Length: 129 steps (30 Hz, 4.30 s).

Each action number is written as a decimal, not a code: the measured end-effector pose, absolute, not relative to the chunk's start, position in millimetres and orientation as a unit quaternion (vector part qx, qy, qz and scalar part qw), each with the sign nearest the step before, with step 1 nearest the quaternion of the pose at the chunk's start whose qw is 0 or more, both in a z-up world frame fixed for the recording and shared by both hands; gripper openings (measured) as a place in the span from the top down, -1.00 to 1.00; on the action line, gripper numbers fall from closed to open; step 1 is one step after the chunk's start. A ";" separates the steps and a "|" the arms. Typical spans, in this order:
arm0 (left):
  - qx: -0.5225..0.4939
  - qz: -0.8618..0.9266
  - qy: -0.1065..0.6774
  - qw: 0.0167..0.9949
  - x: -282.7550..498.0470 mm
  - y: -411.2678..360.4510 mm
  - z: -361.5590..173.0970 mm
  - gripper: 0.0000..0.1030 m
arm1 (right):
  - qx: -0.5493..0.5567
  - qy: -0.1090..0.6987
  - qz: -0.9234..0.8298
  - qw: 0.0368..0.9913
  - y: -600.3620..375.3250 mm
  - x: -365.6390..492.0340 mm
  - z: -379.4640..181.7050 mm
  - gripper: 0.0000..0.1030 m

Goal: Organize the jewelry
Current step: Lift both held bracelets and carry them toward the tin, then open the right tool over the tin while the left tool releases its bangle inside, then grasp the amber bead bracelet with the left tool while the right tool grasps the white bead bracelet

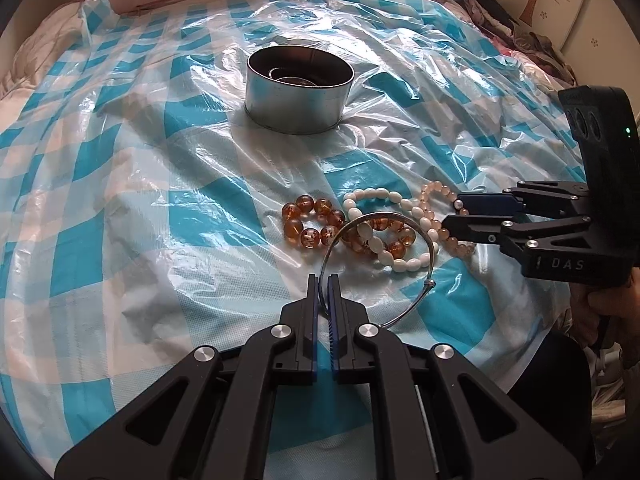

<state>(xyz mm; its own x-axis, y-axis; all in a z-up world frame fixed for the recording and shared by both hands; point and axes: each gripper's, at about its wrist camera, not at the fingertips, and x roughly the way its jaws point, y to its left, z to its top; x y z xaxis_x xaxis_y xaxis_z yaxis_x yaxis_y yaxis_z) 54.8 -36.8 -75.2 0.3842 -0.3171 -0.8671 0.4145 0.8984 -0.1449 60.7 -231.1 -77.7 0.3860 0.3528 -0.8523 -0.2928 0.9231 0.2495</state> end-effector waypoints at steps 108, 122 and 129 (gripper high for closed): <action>-0.090 -0.149 0.405 0.898 189.5 -44.0 -36.7 0.87 | 0.375 0.318 0.267 0.829 -251.9 180.7 -57.8 0.32; -0.047 -0.156 0.441 0.882 165.6 -25.7 -42.9 0.18 | 0.172 0.435 0.215 0.858 -229.9 101.7 -62.0 -0.14; 0.065 -0.178 0.453 0.871 136.5 -40.4 -50.5 0.15 | 0.001 0.472 0.184 0.862 -190.6 89.0 -71.9 -0.15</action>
